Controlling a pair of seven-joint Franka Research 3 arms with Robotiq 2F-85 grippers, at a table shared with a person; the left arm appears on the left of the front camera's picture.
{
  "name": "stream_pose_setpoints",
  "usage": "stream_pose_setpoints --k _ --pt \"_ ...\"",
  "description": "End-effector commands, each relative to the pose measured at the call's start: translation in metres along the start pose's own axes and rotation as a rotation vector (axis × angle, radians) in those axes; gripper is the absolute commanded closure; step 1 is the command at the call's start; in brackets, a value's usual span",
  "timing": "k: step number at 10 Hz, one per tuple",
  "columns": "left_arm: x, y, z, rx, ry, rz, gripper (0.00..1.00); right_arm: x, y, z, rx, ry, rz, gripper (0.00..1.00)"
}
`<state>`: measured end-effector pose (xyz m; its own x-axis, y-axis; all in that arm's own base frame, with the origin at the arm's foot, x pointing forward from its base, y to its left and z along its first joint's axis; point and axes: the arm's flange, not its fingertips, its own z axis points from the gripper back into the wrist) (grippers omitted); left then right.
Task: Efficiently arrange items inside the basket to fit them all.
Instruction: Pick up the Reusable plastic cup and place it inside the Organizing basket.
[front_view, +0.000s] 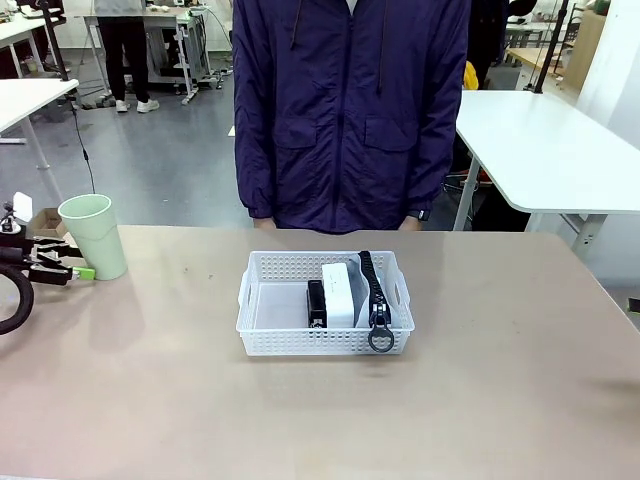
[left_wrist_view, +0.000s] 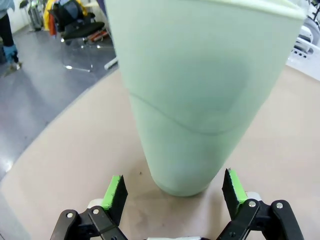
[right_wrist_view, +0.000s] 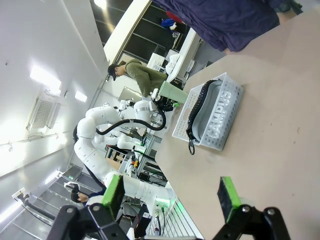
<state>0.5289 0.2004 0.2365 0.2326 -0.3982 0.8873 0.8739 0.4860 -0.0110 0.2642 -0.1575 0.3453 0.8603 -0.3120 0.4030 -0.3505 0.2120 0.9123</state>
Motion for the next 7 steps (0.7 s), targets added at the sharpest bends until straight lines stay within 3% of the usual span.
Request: stream_pose_setpoints --k 1,7 --pt "-0.005 -0.001 -0.006 -0.014 -0.106 -0.088 0.00 0.001 0.004 -0.001 0.012 -0.014 -0.005 0.00" --pt "0.006 0.000 -0.010 -0.006 -0.292 -0.073 0.00 0.001 0.004 -0.001 0.012 -0.014 -0.005 0.00"
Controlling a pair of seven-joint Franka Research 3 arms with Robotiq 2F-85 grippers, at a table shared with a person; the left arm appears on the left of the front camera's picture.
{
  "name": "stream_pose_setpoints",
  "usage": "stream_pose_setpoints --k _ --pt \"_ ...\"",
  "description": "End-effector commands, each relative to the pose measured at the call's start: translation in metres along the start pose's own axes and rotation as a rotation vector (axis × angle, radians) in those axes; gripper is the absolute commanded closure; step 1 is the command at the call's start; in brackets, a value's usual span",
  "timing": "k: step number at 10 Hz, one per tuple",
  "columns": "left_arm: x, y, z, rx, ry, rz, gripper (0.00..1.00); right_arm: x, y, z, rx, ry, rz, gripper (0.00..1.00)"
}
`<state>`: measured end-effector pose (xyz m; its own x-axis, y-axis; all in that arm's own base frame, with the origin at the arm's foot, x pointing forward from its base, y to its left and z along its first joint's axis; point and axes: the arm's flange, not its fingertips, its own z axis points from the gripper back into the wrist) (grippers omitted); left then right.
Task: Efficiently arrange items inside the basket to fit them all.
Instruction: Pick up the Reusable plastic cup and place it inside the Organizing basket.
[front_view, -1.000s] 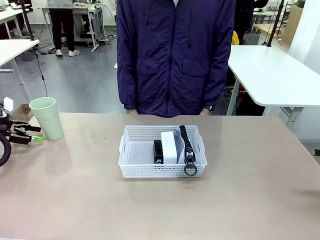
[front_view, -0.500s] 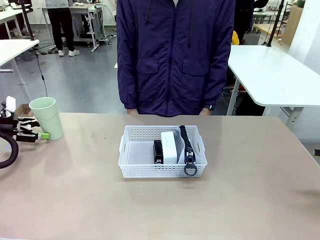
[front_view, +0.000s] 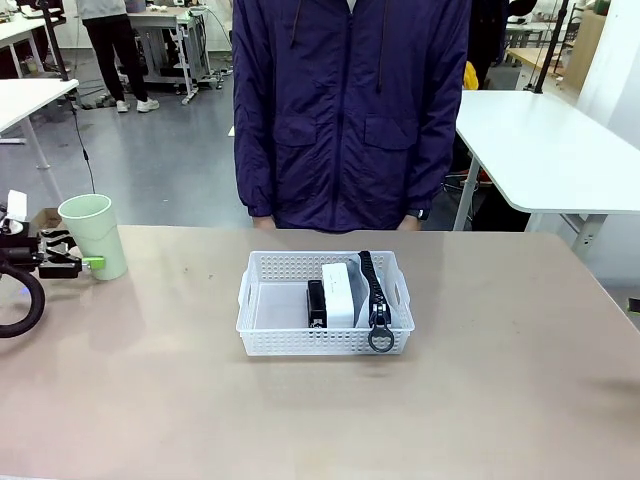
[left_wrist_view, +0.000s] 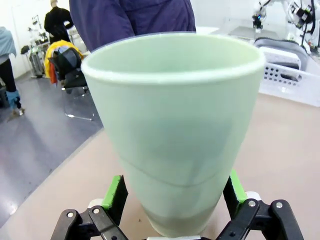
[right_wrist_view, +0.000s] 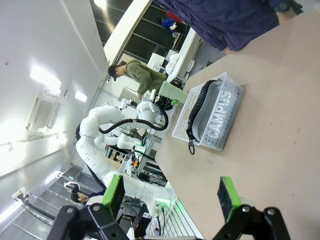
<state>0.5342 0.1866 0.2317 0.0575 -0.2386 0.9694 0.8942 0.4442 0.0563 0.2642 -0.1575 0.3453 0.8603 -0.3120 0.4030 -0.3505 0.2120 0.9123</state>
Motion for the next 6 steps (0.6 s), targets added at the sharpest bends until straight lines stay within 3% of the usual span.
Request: stream_pose_setpoints --k 1,6 --pt "0.009 0.002 0.005 0.007 -0.072 0.012 0.00 0.001 0.004 -0.001 0.012 -0.014 -0.005 0.00" --pt "0.028 -0.002 0.004 -0.064 -0.184 0.048 0.00 0.001 0.004 -0.001 0.012 -0.014 -0.005 0.00"
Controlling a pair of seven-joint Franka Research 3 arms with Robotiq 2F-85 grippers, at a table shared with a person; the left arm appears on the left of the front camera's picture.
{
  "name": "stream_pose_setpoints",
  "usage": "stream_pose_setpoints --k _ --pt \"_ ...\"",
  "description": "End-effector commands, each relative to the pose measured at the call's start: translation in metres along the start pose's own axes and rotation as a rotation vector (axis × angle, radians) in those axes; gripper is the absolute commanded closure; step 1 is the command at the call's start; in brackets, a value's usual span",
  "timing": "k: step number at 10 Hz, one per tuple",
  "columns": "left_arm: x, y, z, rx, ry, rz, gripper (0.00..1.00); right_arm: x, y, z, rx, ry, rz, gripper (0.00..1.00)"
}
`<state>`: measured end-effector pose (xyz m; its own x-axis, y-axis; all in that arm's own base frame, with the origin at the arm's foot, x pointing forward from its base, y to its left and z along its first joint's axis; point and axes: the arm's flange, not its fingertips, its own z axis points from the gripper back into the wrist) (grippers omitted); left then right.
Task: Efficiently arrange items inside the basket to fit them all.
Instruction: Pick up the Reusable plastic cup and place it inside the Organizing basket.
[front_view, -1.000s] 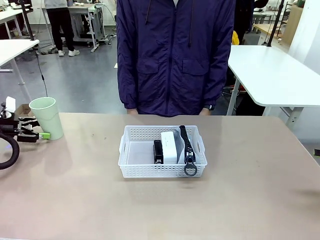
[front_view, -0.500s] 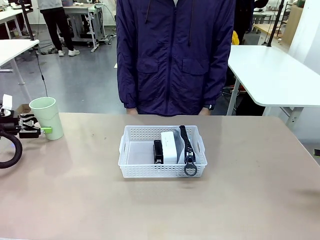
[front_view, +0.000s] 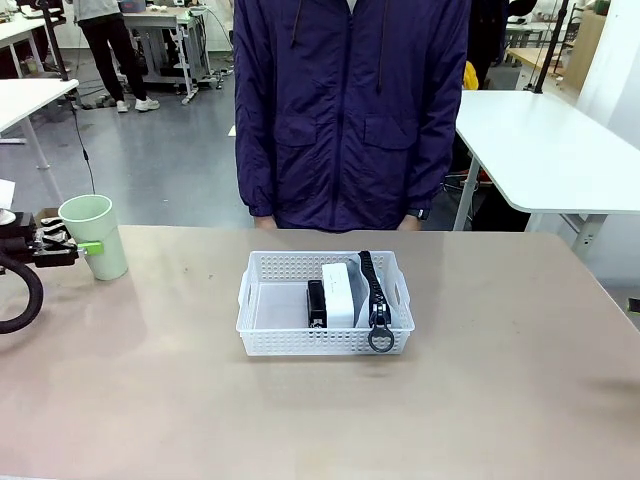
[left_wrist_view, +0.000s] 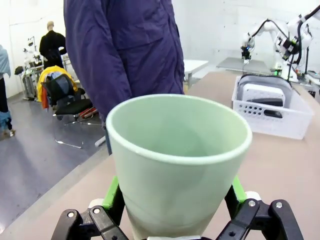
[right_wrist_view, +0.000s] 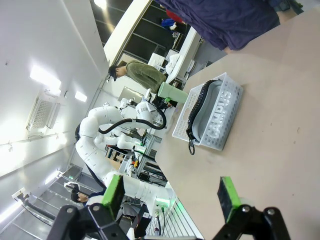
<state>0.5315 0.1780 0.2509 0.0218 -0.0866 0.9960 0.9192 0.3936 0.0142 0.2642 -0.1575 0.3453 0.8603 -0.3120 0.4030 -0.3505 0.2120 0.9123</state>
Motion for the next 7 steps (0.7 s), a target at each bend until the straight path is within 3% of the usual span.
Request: stream_pose_setpoints --k 1,4,5,6,7 --pt "0.0093 0.0016 0.0036 -0.004 -0.031 0.007 0.00 0.0007 0.0042 -0.0007 0.012 -0.014 -0.005 0.00" --pt "0.0067 0.0043 0.0014 -0.014 -0.020 0.019 0.00 0.0007 0.0042 -0.0007 0.012 -0.014 -0.005 0.00" --pt "0.0069 0.0028 0.0015 -0.006 -0.004 -0.024 0.49 0.0007 0.0042 -0.0007 0.012 -0.014 -0.005 0.00" --pt "0.0072 0.0017 0.0012 -0.008 -0.006 -0.033 0.58 0.0007 0.0042 -0.0007 0.012 -0.014 -0.005 0.00" --pt "0.0074 0.0013 0.0016 -0.009 -0.010 -0.028 1.00 0.0007 0.0042 -0.0007 0.012 -0.014 -0.005 0.00"
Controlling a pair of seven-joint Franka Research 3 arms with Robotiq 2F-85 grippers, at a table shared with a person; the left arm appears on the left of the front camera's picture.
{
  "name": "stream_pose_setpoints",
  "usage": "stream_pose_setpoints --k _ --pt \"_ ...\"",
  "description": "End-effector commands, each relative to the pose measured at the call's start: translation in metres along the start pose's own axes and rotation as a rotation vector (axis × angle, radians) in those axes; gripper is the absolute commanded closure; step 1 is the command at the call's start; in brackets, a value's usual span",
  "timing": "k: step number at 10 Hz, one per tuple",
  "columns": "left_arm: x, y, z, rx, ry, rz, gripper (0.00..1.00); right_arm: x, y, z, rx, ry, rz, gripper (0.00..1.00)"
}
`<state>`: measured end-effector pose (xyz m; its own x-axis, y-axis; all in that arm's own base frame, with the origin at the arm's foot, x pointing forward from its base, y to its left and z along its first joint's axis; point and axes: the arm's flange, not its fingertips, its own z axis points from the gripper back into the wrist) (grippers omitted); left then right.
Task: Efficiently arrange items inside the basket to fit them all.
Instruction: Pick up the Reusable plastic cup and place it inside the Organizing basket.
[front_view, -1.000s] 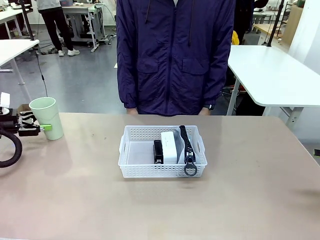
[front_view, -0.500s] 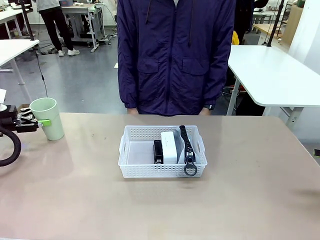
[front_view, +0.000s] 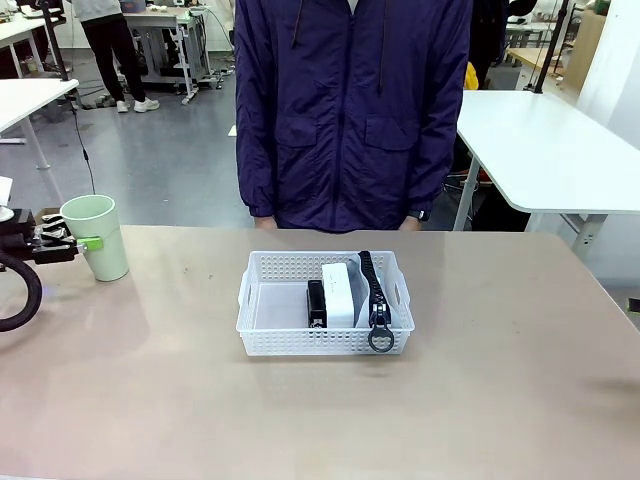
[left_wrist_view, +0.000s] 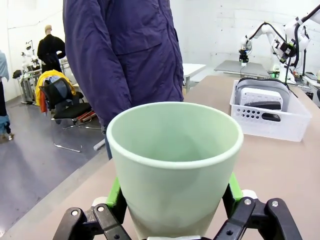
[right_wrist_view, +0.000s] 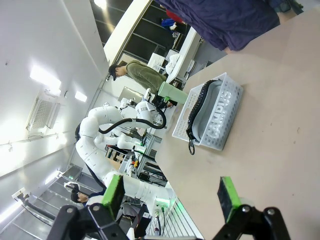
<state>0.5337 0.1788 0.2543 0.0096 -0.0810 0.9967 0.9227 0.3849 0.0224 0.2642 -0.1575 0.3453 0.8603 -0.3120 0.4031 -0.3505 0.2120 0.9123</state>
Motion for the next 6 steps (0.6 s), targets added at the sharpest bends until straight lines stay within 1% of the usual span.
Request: stream_pose_setpoints --k 1,2,3,4,5,6 --pt "0.004 -0.001 0.001 0.001 -0.001 -0.015 1.00 0.001 0.004 -0.001 0.012 -0.014 -0.005 0.00" --pt "0.005 -0.002 0.002 0.011 0.004 -0.019 1.00 0.001 0.004 -0.001 0.012 -0.014 -0.005 0.00" --pt "0.007 -0.004 0.005 0.019 0.010 -0.020 0.66 0.001 0.004 -0.001 0.012 -0.014 -0.005 0.00" --pt "0.018 -0.009 0.015 0.011 0.038 0.021 0.67 0.001 0.004 -0.001 0.012 -0.014 -0.005 0.00" --pt "0.038 -0.021 0.031 -0.059 0.035 0.065 1.00 0.001 0.004 -0.001 0.012 -0.014 -0.005 0.00" --pt "0.053 -0.042 0.043 -0.045 0.026 0.063 0.67 0.001 0.004 -0.001 0.012 -0.014 -0.005 0.00"
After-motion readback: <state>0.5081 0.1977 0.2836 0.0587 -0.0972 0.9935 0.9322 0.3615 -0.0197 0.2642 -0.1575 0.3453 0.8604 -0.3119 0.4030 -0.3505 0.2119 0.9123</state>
